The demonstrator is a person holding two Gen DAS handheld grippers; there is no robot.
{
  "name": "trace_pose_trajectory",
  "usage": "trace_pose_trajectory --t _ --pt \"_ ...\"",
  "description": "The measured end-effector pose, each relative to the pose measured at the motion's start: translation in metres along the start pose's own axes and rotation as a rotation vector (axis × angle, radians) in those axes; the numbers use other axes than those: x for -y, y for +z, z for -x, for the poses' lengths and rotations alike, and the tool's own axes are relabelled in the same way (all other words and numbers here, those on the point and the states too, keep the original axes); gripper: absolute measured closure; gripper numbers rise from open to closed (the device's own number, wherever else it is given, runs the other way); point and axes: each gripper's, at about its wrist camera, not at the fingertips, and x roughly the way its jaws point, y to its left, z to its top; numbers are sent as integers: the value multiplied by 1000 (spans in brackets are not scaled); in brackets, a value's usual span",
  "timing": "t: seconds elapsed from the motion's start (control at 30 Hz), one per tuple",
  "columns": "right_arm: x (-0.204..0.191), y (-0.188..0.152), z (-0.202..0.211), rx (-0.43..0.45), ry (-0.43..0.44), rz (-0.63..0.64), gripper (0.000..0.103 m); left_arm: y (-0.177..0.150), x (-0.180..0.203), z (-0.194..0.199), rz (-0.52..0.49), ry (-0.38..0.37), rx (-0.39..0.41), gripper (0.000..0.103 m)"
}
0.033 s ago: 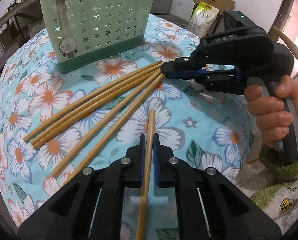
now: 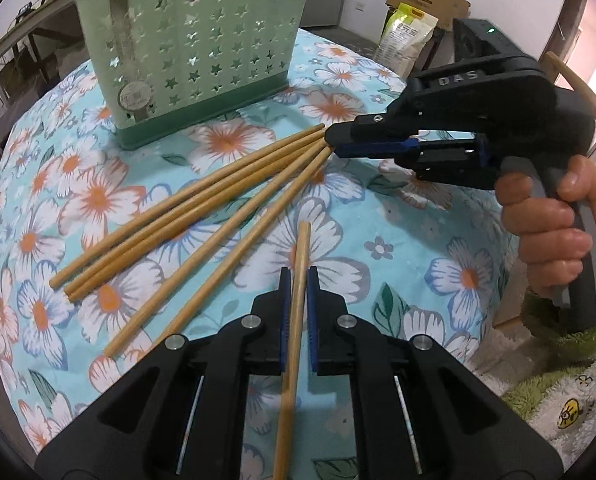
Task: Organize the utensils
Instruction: 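Raise the chopstick toward the caddy with the left tool while the right tool grasps another chopstick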
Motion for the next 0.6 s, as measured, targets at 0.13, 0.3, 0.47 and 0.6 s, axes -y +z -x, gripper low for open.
trace_pose_trajectory --t 0.13,0.3,0.47,0.6 --pt "-23 -4 7 33 -4 90 92 10 5 -4 -12 1 1 96" --pt "-54 -9 13 74 -14 203 93 19 9 -22 -24 14 -29 96" --pt "-80 -11 15 113 -33 299 93 21 13 -22 -38 22 -19 97" --pt "-85 -11 22 140 -42 341 93 22 14 -10 -37 9 6 98"
